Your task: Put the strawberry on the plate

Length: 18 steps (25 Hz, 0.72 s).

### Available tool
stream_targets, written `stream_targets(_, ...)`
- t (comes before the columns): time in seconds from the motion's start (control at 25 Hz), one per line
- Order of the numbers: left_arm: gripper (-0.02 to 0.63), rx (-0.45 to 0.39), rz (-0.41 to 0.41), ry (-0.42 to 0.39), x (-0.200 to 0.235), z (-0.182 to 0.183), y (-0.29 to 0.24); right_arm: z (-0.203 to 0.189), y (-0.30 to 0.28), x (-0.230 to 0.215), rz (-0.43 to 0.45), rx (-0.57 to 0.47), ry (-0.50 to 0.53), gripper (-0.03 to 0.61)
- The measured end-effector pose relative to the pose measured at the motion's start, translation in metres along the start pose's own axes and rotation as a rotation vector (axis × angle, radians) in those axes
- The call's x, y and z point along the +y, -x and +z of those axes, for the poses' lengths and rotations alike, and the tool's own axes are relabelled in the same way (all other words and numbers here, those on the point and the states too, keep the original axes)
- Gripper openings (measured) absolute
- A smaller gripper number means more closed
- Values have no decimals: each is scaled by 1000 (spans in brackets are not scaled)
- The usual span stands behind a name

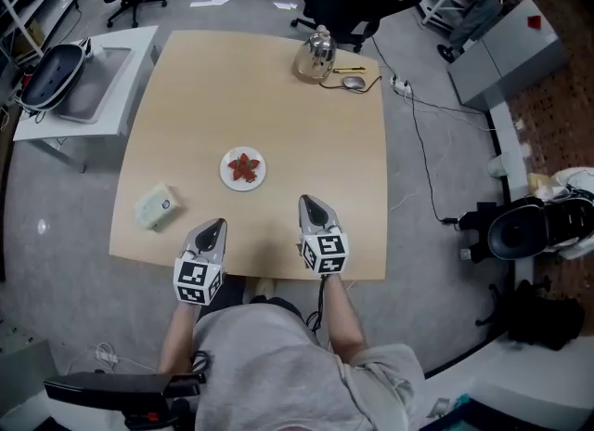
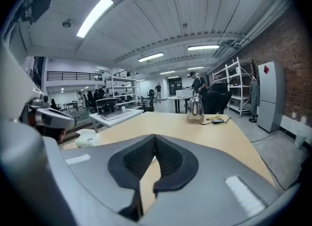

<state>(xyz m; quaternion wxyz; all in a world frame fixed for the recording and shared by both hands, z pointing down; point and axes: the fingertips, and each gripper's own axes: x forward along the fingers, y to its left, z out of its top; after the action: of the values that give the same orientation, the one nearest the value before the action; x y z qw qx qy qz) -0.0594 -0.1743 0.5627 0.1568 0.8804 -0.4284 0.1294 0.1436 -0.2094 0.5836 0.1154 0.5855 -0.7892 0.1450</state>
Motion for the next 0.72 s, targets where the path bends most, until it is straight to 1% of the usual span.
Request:
stream_targets(0.28,20,-23,-33,-37,-40,4,7,6,59,-14,-45,-65,-1,6)
stream_targets(0.48,20,-40,-43,-47,-56,8,15,7,92,-21,-72,-90,-2,6)
stream_targets(0.72,20,-56,-35,-60,-71,8,27,0,128,-25,-93,-103,-3,6)
